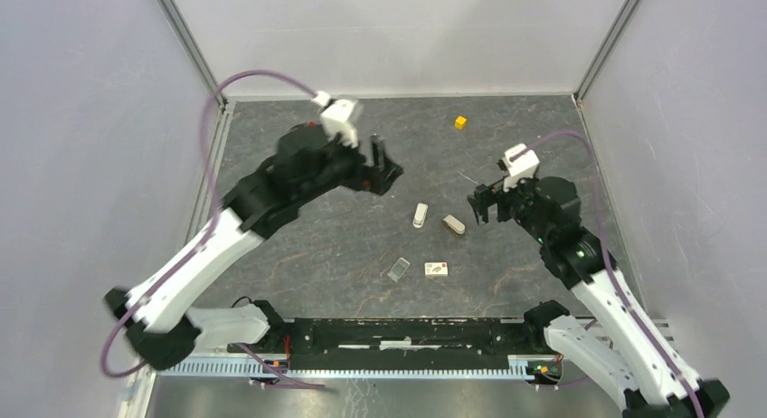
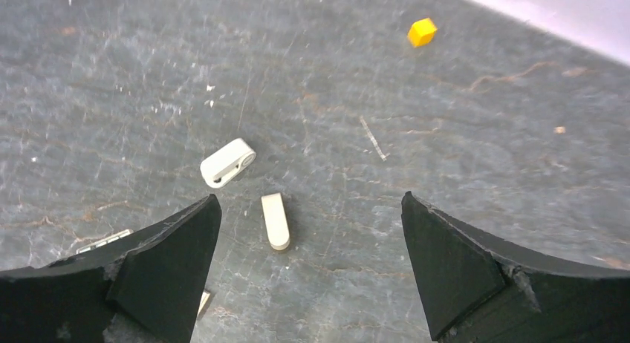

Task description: Load the staples into the stapler

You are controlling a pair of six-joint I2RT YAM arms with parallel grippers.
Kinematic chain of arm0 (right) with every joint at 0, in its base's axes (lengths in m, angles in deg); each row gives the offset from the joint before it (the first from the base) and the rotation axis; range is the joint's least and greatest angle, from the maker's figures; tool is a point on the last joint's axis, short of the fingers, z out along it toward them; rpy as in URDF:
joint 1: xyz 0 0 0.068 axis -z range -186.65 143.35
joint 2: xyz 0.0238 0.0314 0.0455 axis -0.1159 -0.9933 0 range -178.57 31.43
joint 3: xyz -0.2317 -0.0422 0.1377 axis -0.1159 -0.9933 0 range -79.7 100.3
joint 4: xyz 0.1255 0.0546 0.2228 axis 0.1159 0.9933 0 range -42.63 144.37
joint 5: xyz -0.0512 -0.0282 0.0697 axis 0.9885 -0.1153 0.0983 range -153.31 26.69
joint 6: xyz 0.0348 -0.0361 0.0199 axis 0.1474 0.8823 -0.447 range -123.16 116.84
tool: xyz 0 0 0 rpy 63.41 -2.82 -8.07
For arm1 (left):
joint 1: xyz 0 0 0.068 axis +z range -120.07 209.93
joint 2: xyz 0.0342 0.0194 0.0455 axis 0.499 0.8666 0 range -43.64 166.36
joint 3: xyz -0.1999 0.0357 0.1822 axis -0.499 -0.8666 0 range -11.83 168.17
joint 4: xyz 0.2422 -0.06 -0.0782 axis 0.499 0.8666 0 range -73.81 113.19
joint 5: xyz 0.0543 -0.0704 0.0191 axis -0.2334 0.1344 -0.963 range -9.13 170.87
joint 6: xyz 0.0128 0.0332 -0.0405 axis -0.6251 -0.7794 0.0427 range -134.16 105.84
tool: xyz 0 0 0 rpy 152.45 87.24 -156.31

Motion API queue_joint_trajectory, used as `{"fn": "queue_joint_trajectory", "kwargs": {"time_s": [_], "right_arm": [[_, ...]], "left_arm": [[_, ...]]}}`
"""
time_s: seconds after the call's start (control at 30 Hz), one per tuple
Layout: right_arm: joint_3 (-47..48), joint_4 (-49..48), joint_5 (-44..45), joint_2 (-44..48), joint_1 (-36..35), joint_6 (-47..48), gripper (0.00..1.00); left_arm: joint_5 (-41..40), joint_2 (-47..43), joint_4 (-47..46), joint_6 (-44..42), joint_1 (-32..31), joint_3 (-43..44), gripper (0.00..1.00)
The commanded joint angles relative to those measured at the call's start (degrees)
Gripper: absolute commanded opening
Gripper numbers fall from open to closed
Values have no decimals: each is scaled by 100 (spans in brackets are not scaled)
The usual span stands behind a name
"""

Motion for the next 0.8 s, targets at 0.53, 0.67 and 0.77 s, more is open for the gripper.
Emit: {"fn": "queue_joint_trajectory", "kwargs": {"time_s": [0.53, 0.67, 0.77], "right_arm": [[-837, 503, 1295, 2203, 0, -888, 98], [-797, 531, 1330, 2078, 1, -875, 98], [-741, 573, 1309, 1961, 2, -920, 98]], "left_arm": [[-1071, -4289, 840, -14, -11, -2479, 100], [-1030, -4243, 812, -29, -10, -2515, 100], [-1040, -4250, 777, -72, -10, -2517, 100]]}}
